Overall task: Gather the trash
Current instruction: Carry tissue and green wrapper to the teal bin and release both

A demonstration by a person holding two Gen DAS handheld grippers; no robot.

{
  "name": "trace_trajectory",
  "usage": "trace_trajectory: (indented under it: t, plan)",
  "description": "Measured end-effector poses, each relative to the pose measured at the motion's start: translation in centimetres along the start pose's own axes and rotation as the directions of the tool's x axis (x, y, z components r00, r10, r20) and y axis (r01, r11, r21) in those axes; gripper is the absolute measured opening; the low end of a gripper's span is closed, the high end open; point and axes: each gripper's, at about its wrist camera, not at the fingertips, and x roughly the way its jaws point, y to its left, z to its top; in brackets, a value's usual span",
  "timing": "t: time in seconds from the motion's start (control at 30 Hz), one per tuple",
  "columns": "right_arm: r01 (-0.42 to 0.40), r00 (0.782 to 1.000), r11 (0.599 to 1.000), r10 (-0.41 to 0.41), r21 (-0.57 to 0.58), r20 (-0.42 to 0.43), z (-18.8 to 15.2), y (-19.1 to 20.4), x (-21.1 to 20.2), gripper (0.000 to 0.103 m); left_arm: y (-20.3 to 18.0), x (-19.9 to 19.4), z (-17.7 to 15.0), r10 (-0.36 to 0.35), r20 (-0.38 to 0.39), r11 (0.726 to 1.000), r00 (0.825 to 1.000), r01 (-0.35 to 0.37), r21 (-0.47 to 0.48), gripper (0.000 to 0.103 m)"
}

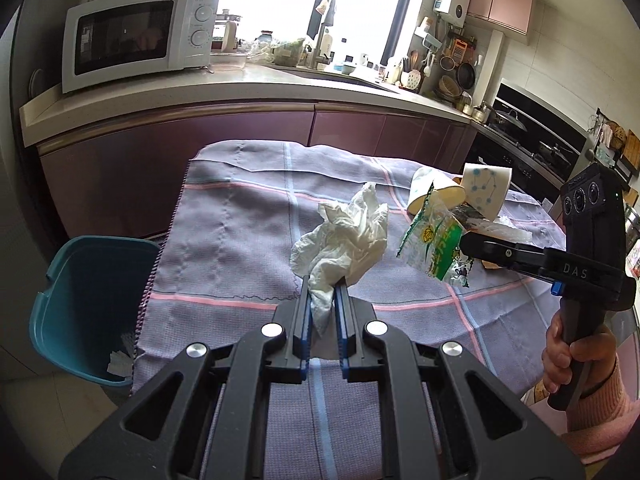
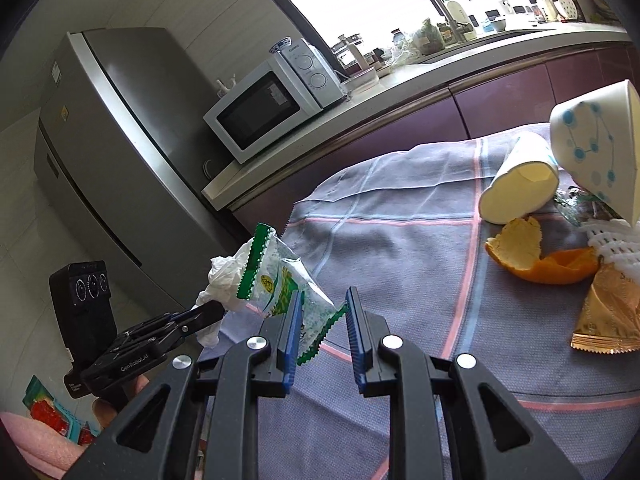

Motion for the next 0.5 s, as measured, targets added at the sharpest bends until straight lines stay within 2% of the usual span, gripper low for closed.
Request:
trace_trajectory:
  t: [0.5]
  plan:
    - [-0.09, 0.992, 0.994, 0.085, -0.056, -0.093, 1.4, 4.4, 6.1, 0.021, 5.4, -2.8, -0.3, 0.112, 0.035, 0.99, 0.993, -0.108, -0.088, 0.011]
